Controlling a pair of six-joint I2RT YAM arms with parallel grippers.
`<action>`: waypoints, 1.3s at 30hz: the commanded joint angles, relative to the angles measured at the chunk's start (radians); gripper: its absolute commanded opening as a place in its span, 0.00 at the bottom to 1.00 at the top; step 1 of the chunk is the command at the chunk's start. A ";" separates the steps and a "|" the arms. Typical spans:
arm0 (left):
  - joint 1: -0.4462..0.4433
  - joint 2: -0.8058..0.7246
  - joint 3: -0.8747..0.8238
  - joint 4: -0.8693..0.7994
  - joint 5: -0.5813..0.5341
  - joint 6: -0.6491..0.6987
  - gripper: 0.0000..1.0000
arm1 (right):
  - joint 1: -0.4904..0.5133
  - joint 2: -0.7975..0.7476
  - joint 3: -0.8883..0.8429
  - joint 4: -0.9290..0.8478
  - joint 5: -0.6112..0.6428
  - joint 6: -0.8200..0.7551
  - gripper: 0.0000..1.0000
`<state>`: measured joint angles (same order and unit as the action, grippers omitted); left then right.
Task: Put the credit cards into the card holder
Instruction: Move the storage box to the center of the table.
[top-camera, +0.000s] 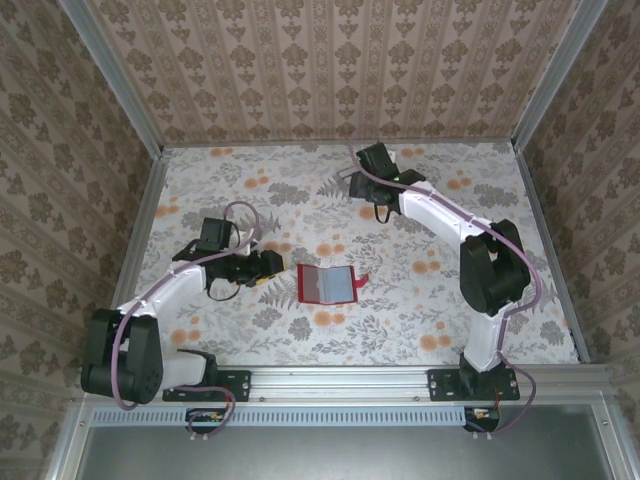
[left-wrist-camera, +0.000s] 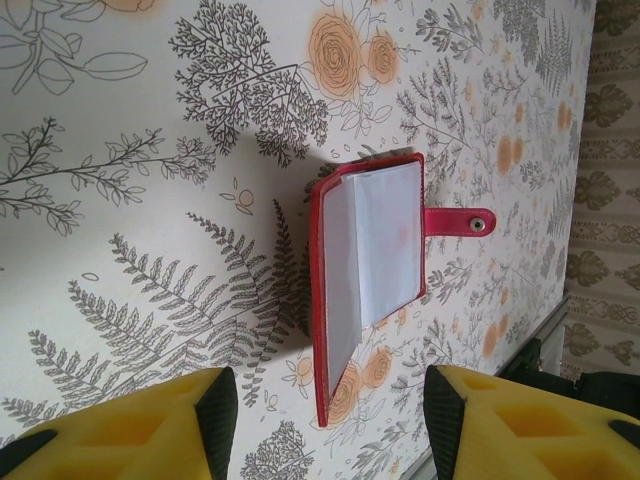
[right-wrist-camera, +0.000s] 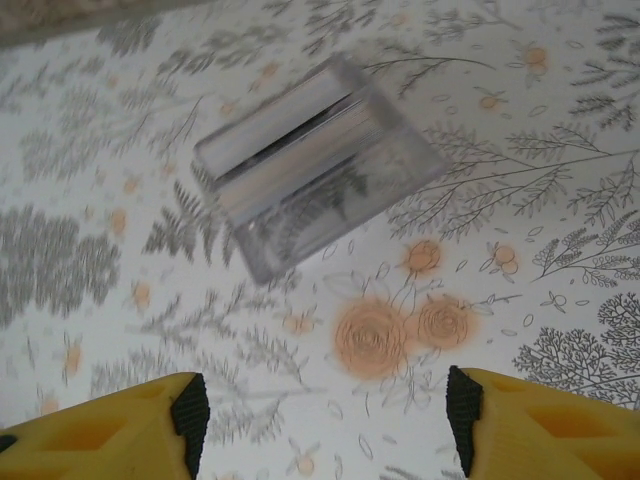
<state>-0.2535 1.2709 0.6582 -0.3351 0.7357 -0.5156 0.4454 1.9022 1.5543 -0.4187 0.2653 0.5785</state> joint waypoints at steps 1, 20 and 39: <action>0.000 -0.024 -0.001 -0.028 -0.009 0.017 0.55 | -0.028 0.062 0.039 0.013 0.030 0.196 0.64; -0.063 -0.029 0.017 -0.073 -0.065 0.027 0.56 | -0.147 0.376 0.291 0.048 -0.264 0.568 0.50; -0.070 -0.037 0.041 -0.116 -0.075 0.051 0.56 | -0.204 0.275 0.130 0.048 -0.328 0.381 0.05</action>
<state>-0.3149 1.2606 0.6636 -0.4187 0.6647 -0.4927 0.2523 2.2211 1.7096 -0.3191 -0.0414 1.0538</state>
